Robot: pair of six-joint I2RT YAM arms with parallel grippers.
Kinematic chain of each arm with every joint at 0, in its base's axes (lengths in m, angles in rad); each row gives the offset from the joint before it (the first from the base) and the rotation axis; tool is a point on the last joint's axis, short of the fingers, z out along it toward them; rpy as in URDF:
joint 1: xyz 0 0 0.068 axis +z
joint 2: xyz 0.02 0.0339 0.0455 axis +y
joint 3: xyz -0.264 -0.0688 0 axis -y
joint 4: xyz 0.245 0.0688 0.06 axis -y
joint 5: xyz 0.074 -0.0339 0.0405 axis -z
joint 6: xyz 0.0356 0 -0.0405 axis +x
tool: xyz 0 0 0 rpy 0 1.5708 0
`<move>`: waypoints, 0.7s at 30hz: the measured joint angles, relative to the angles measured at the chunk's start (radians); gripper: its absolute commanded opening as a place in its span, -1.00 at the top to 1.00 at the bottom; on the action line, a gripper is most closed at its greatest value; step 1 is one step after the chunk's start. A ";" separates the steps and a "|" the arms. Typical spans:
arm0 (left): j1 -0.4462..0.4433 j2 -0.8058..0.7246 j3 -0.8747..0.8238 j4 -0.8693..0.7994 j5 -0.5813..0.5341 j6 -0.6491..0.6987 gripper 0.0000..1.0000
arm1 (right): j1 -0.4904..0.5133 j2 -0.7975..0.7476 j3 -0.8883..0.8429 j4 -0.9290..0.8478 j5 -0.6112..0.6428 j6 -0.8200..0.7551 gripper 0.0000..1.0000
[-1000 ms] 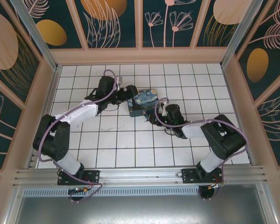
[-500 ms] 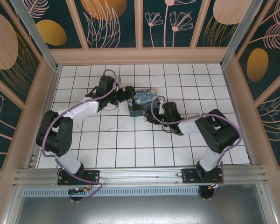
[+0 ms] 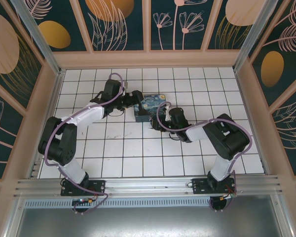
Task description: Unlock a padlock with a key
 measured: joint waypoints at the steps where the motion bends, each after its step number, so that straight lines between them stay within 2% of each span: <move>1: 0.000 0.000 0.000 0.000 0.000 0.000 -0.83 | 0.000 0.000 0.000 0.000 -0.003 0.000 0.12; 6: 0.000 0.002 0.001 0.000 0.000 0.000 -0.83 | 0.001 0.011 0.000 0.017 -0.014 0.000 0.15; 11: 0.000 0.027 0.009 0.001 0.000 0.000 -0.82 | 0.003 0.027 0.000 0.049 -0.025 0.000 0.29; 17: 0.000 0.034 0.013 0.000 -0.001 0.000 -0.82 | 0.014 0.034 -0.005 0.067 -0.036 0.010 0.97; 21: 0.000 0.035 0.027 -0.002 -0.009 0.003 -0.81 | 0.016 0.031 -0.019 0.084 -0.027 0.026 1.00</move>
